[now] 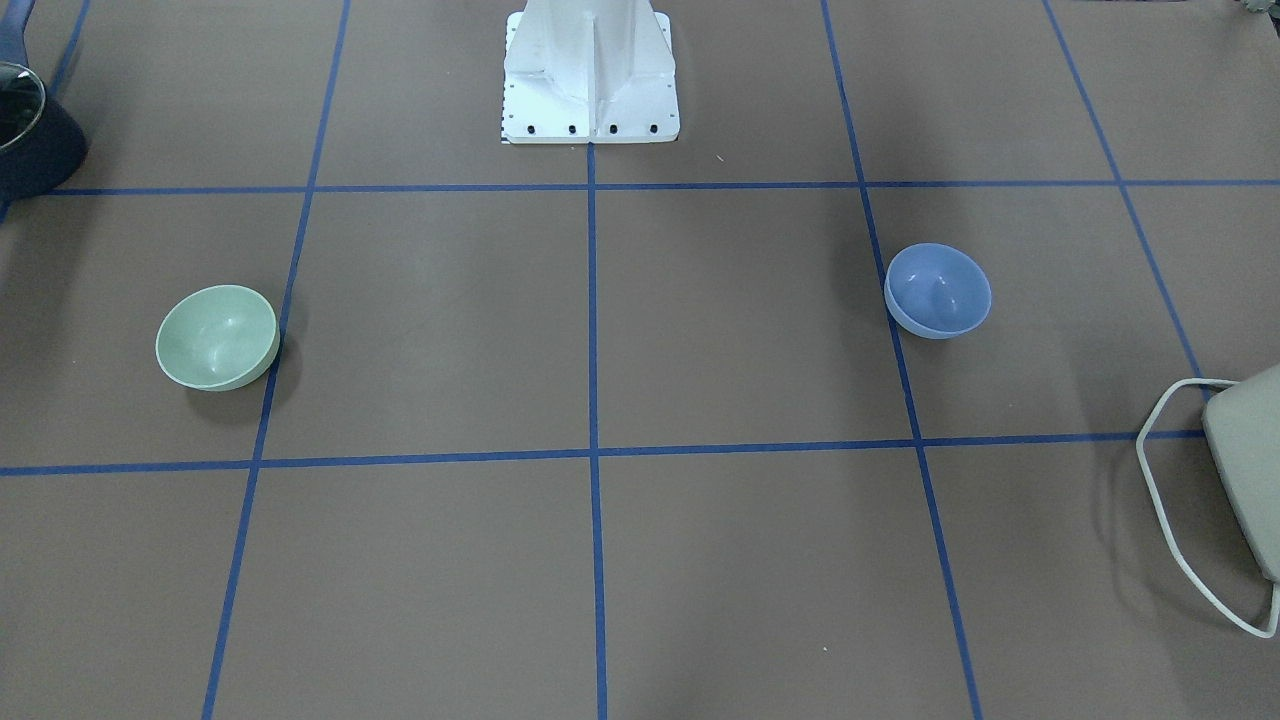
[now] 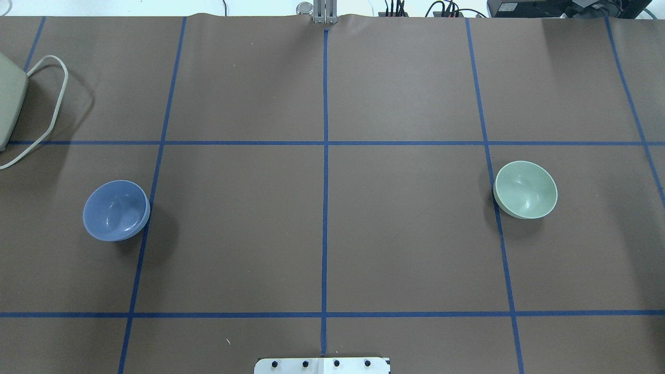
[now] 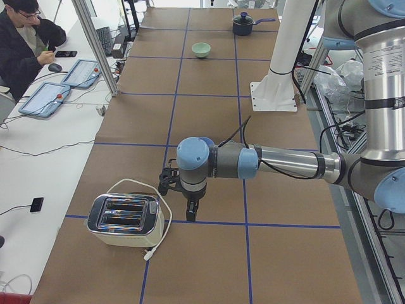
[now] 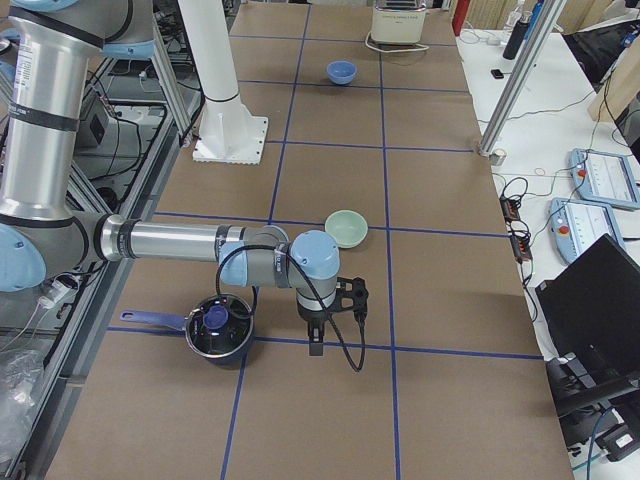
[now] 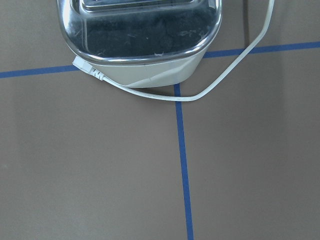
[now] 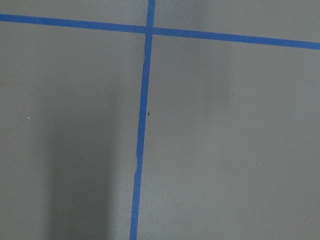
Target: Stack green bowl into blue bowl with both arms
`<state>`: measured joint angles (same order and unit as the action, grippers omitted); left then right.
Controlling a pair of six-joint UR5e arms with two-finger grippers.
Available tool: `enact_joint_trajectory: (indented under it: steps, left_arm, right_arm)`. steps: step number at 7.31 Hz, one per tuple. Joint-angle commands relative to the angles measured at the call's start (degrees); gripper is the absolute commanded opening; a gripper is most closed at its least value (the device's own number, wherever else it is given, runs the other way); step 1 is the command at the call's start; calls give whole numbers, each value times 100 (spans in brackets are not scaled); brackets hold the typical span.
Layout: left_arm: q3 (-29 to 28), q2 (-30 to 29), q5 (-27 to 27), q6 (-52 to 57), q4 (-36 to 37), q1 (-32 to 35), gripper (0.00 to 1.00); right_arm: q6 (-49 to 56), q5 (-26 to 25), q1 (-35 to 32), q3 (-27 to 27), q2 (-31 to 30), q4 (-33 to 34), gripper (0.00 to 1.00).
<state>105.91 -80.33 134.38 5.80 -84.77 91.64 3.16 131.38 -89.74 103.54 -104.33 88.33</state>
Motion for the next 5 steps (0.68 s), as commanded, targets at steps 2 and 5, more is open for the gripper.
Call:
enact_joint_trajectory:
  steps: [2,5]
  left_arm:
    - [79,-9,0,-9,-4,-41,98]
    - [263,-122,0,-9,5,-41,98]
  right_arm:
    - [0,28,0,0,0,9,100]
    - [9,81,0,88,17,0,100]
